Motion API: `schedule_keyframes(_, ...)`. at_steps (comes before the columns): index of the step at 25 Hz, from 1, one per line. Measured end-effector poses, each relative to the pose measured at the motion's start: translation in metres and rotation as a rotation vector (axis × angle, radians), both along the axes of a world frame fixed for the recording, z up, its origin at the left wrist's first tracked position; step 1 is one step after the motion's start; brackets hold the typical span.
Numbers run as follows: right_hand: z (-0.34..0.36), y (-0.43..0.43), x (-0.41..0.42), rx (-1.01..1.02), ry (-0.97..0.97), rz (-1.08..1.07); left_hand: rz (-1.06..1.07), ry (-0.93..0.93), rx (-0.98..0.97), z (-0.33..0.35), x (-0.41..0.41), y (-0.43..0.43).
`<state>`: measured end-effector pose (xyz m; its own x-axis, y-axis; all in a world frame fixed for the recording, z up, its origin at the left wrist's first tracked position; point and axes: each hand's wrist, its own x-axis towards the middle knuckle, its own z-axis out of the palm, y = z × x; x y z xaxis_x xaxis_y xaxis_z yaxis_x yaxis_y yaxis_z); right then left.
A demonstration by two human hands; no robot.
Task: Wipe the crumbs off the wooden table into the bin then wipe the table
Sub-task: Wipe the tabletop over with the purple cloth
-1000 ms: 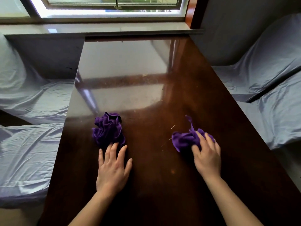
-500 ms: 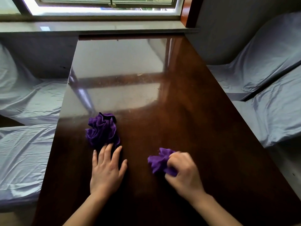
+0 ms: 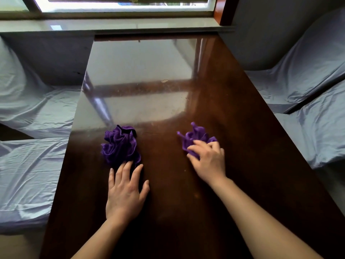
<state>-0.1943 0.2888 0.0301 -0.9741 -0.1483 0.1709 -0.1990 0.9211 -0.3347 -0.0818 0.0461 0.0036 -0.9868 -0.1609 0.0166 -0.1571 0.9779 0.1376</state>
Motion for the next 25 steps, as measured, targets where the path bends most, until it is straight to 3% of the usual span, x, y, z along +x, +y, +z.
schedule_keyframes(5,0.002,0.002,0.06,-0.082,0.014,0.289,-0.006,-0.002,0.008,0.003,0.001,0.001)
schedule_keyframes(9,0.021,0.044,0.023,-0.407,0.096,-0.042,-0.018,0.008,0.013,0.002,0.001,0.002)
schedule_keyframes(10,0.023,0.054,0.007,-0.4,0.096,-0.135,-0.018,0.01,0.013,0.002,0.0,0.002)
schedule_keyframes(12,0.016,0.061,-0.021,-0.171,-0.062,-0.203,-0.014,0.007,0.012,0.002,0.0,0.001)
schedule_keyframes(15,-0.014,0.052,-0.046,0.228,-0.185,-0.089,-0.013,0.0,0.003,0.001,0.001,0.002)
schedule_keyframes(20,-0.015,0.023,-0.081,0.117,-0.071,-0.21,-0.003,-0.001,-0.019,0.0,0.0,0.003)
schedule_keyframes(25,-0.015,-0.018,0.017,0.075,0.111,0.242,0.0,-0.007,-0.006,0.004,0.001,0.005)
